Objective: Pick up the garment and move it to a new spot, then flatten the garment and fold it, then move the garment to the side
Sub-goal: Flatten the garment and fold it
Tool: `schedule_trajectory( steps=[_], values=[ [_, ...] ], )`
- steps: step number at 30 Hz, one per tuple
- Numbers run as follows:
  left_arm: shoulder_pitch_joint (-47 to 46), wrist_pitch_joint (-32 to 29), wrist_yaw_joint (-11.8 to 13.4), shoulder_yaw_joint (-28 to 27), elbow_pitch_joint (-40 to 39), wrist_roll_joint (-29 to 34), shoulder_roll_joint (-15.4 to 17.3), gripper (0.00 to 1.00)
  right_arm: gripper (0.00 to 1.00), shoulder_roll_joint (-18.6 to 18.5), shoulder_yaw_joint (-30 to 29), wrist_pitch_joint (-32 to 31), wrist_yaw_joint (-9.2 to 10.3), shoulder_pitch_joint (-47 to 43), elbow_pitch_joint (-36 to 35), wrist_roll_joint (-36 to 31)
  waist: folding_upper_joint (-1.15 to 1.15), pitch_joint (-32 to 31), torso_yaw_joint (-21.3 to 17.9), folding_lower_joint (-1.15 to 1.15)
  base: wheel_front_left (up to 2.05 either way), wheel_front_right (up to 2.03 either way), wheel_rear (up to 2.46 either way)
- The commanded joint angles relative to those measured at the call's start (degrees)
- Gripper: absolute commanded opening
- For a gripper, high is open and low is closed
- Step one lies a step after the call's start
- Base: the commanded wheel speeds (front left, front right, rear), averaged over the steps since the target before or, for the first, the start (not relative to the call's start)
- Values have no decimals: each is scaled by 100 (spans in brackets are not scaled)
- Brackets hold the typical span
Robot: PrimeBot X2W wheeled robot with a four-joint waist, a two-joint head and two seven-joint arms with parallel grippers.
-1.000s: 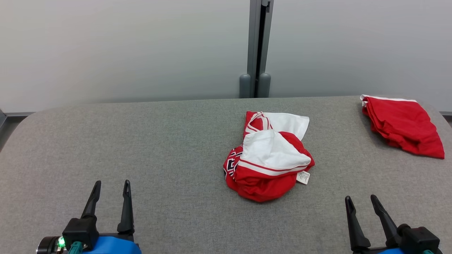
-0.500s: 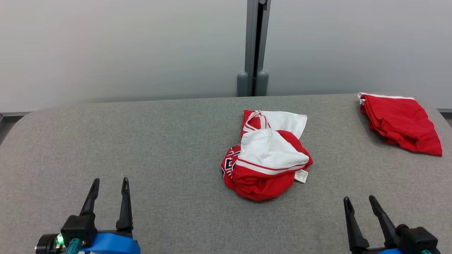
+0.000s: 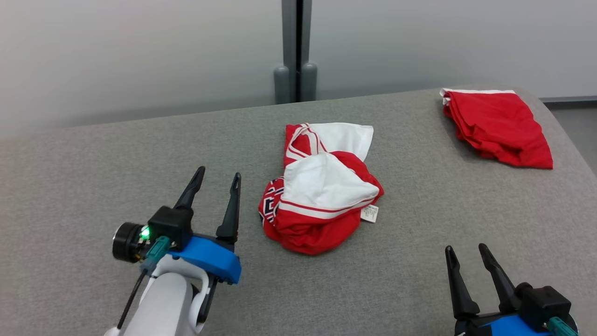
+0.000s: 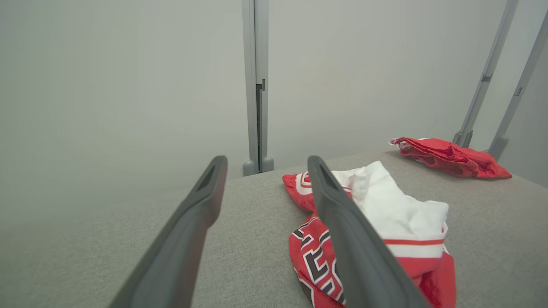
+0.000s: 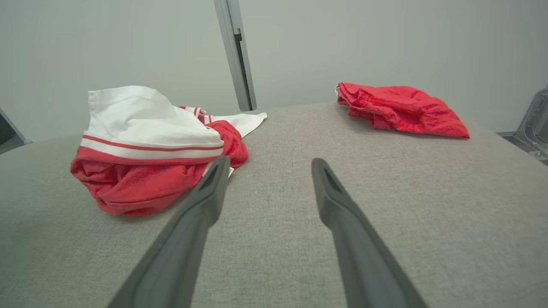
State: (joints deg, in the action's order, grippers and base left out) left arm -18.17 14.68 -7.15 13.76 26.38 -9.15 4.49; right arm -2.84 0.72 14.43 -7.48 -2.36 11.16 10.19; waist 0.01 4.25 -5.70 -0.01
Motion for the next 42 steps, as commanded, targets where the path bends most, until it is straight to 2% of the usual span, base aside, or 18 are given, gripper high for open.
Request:
schedule_trajectory(
  steps=[1,7,15,23,24,25,26,27,33,42],
  values=[
    [-194,-25,-43,182,105,-83,49,100,100,-10,7,32,-2,88,15,43,-1,56,-81,1,0,0,0],
    [-737,-71,-31,1084,646,-579,276,100,100,-9,11,57,-3,251,103,108,-1,354,-449,1,0,0,0],
    [-1173,-26,-32,1807,1185,-1131,513,100,100,-11,44,79,-2,445,156,147,-1,652,-853,1,0,0,0],
    [-1645,8,-33,2535,1573,-1484,496,100,100,-10,102,82,-3,544,118,201,-1,773,-1104,1,0,0,0],
    [-1692,10,-33,2597,1640,-1518,477,90,100,-10,99,83,-3,545,114,208,-1,776,-1114,1,0,0,0],
    [-1692,10,-33,2597,1640,-1518,477,90,100,-10,99,83,-3,545,114,208,-1,776,-1114,1,0,0,0],
    [-1744,16,-33,2660,1713,-1534,473,30,100,-10,95,83,-3,540,111,211,-1,775,-1123,1,0,0,0],
    [-1790,18,-33,2708,1776,-1560,461,2,100,-10,87,83,-2,529,109,215,-1,773,-1126,1,0,0,0],
    [-1939,51,-21,2707,1997,-1594,442,0,100,-9,17,84,-3,436,118,207,-1,692,-953,1,0,0,0],
    [-1309,55,446,1833,952,-1420,712,0,100,-10,-18,83,-2,283,121,143,-1,401,-322,1,0,0,0]
  ],
)
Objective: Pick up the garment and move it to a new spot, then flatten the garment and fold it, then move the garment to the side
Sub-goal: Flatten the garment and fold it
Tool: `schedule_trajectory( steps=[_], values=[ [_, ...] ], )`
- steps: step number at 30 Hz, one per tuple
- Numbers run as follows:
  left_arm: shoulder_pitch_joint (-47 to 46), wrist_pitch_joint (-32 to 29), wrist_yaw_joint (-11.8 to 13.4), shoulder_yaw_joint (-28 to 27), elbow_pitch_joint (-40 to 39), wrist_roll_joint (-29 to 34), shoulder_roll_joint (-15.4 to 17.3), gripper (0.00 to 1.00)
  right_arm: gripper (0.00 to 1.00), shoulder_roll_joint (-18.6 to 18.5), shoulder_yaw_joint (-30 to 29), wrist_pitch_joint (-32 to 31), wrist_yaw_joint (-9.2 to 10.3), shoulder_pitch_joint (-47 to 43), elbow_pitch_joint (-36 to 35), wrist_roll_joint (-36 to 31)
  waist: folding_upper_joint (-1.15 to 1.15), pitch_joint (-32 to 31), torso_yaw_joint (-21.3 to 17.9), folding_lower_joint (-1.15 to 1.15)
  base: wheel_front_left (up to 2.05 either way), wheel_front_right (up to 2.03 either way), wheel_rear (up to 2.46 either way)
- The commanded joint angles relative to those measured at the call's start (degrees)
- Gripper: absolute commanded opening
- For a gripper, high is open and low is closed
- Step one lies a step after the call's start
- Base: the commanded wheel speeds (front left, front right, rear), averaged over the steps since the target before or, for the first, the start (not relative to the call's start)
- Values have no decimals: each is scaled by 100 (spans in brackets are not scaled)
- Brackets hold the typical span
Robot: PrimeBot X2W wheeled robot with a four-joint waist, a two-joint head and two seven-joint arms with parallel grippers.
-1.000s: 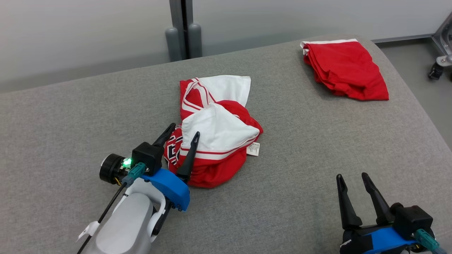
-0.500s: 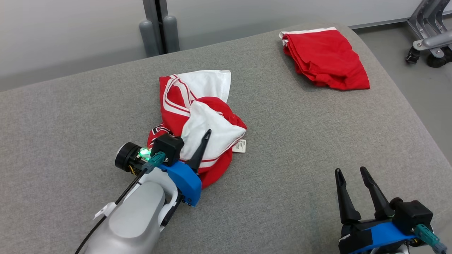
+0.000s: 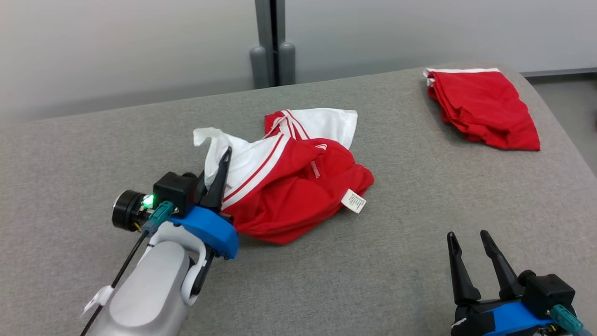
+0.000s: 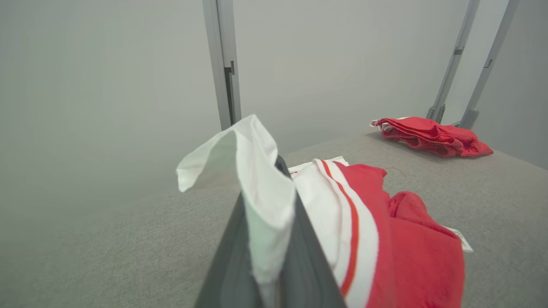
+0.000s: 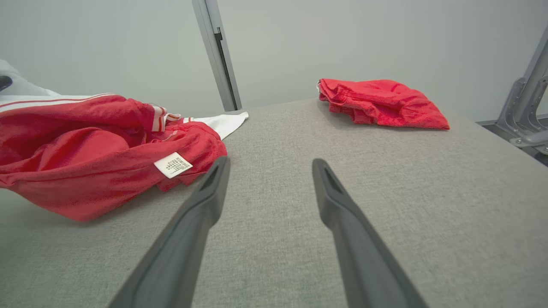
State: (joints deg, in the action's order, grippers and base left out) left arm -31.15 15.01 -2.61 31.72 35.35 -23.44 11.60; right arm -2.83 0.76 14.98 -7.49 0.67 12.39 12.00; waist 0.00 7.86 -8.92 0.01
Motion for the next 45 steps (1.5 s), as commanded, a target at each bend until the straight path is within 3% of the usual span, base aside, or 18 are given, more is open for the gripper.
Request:
schedule_trajectory(
  steps=[1,7,13,20,25,26,27,28,38,45],
  values=[
    [117,22,51,-99,-84,32,41,0,100,-13,-26,29,-2,-35,-2,-39,0,14,82,-1,0,0,0],
    [951,23,390,-908,-826,88,156,0,100,-24,-52,28,-2,-106,6,-59,0,-92,555,-1,0,0,0],
    [1938,22,618,-1739,-1363,175,29,0,100,-41,-49,29,-2,-164,37,-72,0,-166,905,-1,0,0,0],
    [3026,23,752,-2653,-1743,360,-197,0,100,-58,-49,29,-2,-220,72,-84,0,-261,1067,-1,0,0,0],
    [3485,24,635,-3067,-1705,496,-361,0,100,-57,-66,29,-2,-247,79,-97,0,-301,1123,-1,0,0,0],
    [3515,24,616,-3127,-1676,523,-393,32,100,-62,-69,29,-2,-257,86,-95,0,-309,1138,-1,0,0,0],
    [3530,24,578,-3186,-1644,570,-417,90,100,-66,-66,29,-2,-264,92,-93,0,-318,1151,-1,0,0,0],
    [3529,24,560,-3246,-1631,612,-444,100,100,-69,-70,29,-2,-270,100,-91,0,-325,1161,-1,0,0,0],
    [3506,24,411,-3907,-2423,1290,-594,100,100,-72,-54,29,-2,-309,130,-87,0,-449,1176,-1,0,0,0],
    [3544,19,104,-3682,-3148,1765,-740,100,100,-66,-32,29,-1,-330,150,-65,0,-551,1095,-1,0,0,0]
  ],
)
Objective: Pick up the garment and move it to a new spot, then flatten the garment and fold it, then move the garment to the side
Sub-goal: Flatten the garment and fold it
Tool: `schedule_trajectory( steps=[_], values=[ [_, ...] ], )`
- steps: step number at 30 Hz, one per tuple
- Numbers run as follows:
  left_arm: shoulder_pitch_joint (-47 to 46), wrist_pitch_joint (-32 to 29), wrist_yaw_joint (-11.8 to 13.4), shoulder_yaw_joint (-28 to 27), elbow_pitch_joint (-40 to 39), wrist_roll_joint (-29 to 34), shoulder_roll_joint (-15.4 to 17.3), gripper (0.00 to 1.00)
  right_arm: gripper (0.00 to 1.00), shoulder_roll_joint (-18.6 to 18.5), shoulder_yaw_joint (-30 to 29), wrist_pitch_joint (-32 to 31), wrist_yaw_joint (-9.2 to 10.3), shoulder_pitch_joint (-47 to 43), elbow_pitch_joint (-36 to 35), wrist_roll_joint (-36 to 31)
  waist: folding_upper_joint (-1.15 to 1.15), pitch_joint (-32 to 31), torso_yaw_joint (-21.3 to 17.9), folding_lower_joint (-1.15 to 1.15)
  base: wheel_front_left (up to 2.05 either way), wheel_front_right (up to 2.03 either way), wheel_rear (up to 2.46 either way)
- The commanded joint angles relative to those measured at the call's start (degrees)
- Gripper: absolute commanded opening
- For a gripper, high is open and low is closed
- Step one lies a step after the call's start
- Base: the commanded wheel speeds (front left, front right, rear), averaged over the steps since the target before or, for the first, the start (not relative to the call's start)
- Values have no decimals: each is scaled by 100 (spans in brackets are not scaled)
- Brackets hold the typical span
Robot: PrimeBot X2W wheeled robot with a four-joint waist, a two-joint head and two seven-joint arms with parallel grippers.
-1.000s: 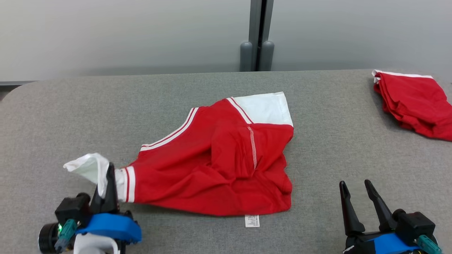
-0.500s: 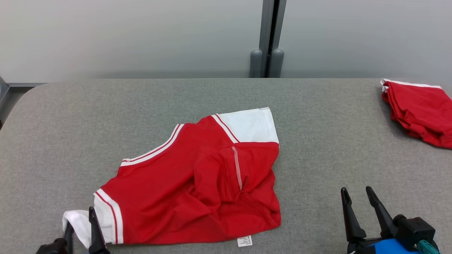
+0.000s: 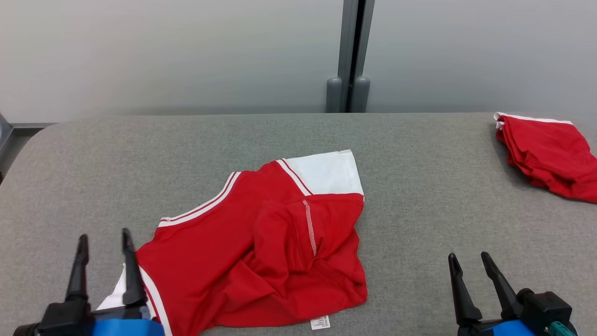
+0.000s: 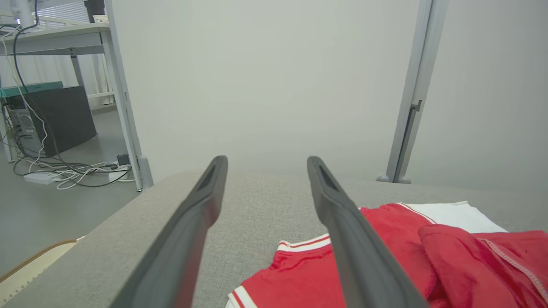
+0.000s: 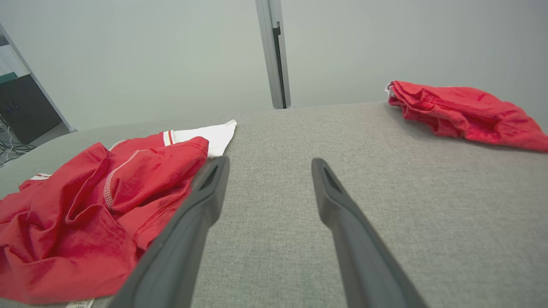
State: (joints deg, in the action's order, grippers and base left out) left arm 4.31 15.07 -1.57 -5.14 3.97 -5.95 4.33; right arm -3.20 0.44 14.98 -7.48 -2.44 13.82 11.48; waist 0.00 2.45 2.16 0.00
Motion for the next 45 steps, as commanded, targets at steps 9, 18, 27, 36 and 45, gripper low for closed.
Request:
schedule_trajectory(
  steps=[9,18,27,36,45],
  values=[
    [-56,14,-207,339,142,351,-63,100,100,-21,7,29,-3,-83,25,-12,0,-107,-181,0,0,0,0],
    [35,14,-248,331,399,437,-67,100,100,-14,-28,29,-3,-171,50,-15,0,-153,-201,0,0,0,0],
    [-71,14,-276,401,469,449,-86,100,100,-98,192,28,-3,171,170,-23,0,-103,-17,0,0,0,0],
    [-287,14,-286,535,524,392,-113,100,100,-269,788,-197,-3,1393,607,-34,0,123,327,0,0,0,0],
    [-520,14,-266,723,506,327,-138,100,100,-400,1027,-472,-2,2489,1839,-7,0,428,838,0,0,0,0]
  ],
)
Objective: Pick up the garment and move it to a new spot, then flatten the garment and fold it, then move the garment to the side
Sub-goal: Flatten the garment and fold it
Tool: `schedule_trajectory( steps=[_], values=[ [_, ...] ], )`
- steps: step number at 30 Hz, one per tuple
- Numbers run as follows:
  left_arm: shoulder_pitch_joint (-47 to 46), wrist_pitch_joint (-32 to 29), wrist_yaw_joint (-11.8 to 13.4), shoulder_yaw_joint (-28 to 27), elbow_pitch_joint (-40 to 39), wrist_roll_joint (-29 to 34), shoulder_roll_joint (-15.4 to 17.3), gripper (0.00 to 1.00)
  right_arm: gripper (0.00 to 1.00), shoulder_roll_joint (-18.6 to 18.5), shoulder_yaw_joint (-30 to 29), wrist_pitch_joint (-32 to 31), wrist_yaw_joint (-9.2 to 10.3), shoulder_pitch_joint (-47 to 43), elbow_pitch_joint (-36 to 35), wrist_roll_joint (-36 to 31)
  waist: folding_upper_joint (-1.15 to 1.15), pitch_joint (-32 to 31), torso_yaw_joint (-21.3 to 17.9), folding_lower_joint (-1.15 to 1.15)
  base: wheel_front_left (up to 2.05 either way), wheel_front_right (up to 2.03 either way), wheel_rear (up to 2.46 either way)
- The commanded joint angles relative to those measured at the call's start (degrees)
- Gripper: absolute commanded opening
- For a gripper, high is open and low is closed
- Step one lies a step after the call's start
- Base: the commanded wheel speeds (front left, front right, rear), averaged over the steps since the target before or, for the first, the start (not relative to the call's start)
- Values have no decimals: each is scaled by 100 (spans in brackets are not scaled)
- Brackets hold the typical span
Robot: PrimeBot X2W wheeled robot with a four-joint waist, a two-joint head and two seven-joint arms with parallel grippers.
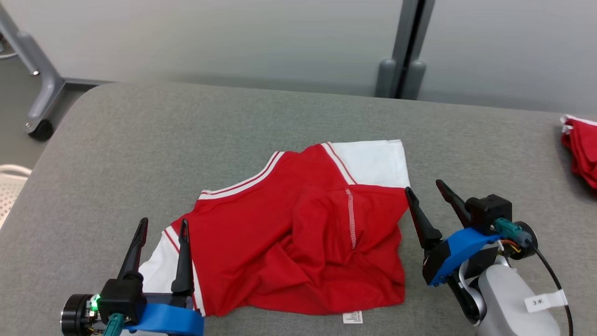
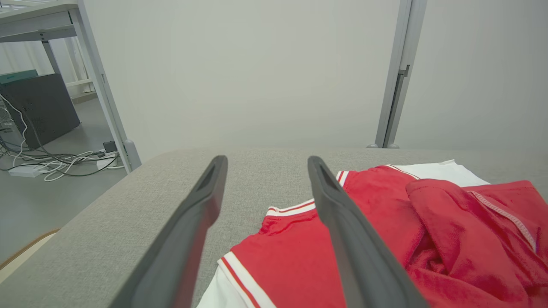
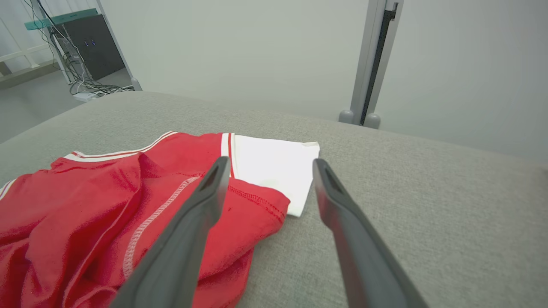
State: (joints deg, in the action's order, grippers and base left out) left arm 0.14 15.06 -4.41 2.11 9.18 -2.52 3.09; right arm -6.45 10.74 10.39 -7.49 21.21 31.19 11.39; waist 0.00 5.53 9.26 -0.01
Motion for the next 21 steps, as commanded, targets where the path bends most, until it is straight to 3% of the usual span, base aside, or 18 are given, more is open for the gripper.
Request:
schedule_trajectory(
  steps=[1,16,17,18,19,21],
  values=[
    [-117,15,18,26,-13,-34,-15,100,100,-78,1,-17,-1,213,257,12,0,160,187,1,0,0,0],
    [-385,15,140,408,36,-248,-23,100,100,-24,305,40,-2,1062,2318,386,0,548,737,1,0,0,0],
    [-388,15,136,419,40,-261,-24,100,72,-6,356,44,-2,1078,2395,425,0,551,742,1,0,0,0],
    [-387,15,144,424,42,-273,-24,100,9,5,408,68,-2,1107,2457,477,0,552,741,1,0,0,0],
    [-383,15,159,427,43,-281,-24,100,0,4,458,82,-2,1129,2506,523,0,550,732,1,0,0,0],
    [-358,15,184,427,53,-299,-24,100,0,-64,531,152,0,1160,2596,623,0,536,691,1,0,0,0]
  ],
)
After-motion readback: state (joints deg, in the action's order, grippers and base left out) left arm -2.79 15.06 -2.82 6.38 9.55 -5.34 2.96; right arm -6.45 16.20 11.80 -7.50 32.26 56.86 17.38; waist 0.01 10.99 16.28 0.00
